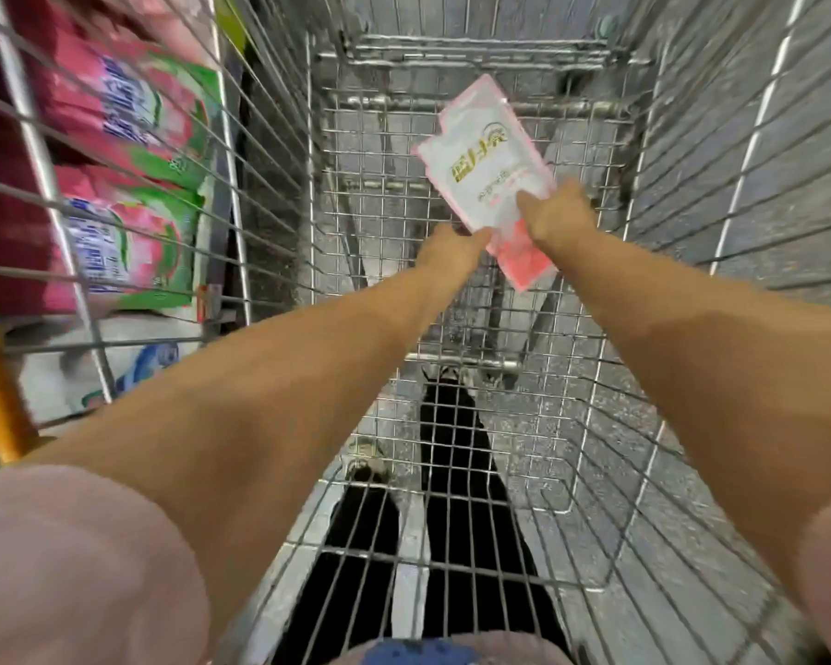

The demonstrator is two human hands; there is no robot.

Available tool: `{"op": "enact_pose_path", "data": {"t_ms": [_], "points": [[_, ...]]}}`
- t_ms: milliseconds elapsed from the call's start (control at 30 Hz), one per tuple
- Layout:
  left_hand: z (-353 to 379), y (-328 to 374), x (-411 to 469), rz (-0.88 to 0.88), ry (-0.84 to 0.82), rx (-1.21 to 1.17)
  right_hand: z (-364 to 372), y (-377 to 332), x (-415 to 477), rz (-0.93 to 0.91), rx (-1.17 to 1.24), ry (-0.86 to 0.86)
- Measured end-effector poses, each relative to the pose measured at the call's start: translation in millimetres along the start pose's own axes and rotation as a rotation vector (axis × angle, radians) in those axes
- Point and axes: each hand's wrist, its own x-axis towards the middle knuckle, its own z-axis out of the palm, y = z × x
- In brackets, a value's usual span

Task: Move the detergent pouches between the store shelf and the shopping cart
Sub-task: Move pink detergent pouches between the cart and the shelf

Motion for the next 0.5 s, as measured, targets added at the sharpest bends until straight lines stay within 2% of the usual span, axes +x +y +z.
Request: {"op": "enact_pose_path", "data": {"t_ms": [133,200,300,367,500], "points": [[20.1,4.3,15.2,-0.084,-0.074,-0.281,1.7,3.7,11.8,0.045,-0.024,-0.003],[24.5,2.2,22.0,-0.149,-0.112,-0.463,1.6,3.0,7.1,0.057,0.028,-0.09],[23.1,-1.9,22.4,-0.222,-0.051,-0.615,5.3,4.8,-8.4,0.132,0.443,-0.318],[21.7,-5.9,24.7,-0.225,0.033,-0.644,11.9,7.2,-18.3,0.137,0.546,-0.402],[7.1,0.8,4.6,-0.142,0.185,-0.46,16.1,0.2,-38.4,0.051,0.591,-0.38]]}}
